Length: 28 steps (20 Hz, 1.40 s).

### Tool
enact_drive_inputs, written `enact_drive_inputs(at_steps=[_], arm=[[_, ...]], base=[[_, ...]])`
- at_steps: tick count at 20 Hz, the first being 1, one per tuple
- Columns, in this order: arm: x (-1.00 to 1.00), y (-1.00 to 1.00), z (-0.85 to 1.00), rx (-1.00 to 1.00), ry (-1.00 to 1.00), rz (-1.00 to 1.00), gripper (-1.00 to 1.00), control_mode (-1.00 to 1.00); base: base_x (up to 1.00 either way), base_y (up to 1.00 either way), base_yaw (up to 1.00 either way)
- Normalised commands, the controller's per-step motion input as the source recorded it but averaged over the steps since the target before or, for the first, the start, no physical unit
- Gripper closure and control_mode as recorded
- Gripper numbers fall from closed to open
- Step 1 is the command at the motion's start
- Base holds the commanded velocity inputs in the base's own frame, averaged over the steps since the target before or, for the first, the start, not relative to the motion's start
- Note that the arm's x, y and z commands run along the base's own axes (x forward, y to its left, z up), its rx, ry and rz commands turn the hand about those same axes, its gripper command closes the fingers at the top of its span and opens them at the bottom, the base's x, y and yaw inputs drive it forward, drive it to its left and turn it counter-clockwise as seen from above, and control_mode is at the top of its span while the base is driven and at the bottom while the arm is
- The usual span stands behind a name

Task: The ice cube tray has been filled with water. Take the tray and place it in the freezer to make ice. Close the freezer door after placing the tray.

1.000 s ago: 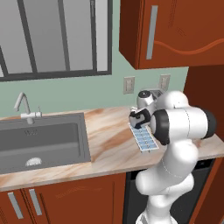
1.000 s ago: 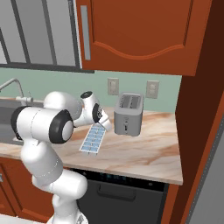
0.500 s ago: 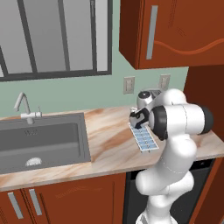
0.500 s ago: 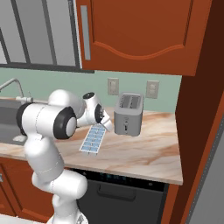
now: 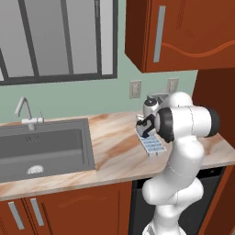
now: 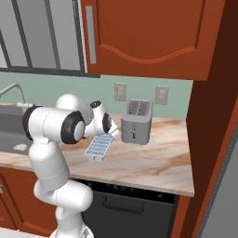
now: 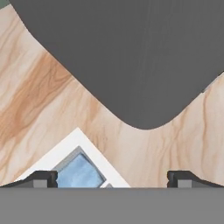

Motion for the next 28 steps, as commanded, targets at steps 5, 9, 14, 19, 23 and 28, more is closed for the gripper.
enact_drive_inputs(at_steps=[5, 9, 14, 19, 23, 28], arm=[[0.07, 0.00, -0.17, 0.00, -0.02, -0.01, -1.00, -1.00], [-0.02, 0.00, -0.26, 0.00, -0.05, 0.00, -1.00, -1.00], [-0.46, 0.02, -0.29, 0.00, -0.10, 0.00, -1.00, -1.00], [-0.75, 0.18, -0.24, 0.00, -0.15, -0.01, -1.00, -1.00], [-0.87, 0.38, -0.13, 0.00, -0.16, -0.04, -1.00, -1.00], [-0.61, 0.47, -0.05, 0.00, -0.09, -0.07, -1.00, -1.00]], base=[[0.00, 0.00, 0.00], [0.00, 0.00, 0.00], [0.00, 0.00, 0.00], [0.00, 0.00, 0.00], [0.00, 0.00, 0.00], [0.00, 0.00, 0.00]])
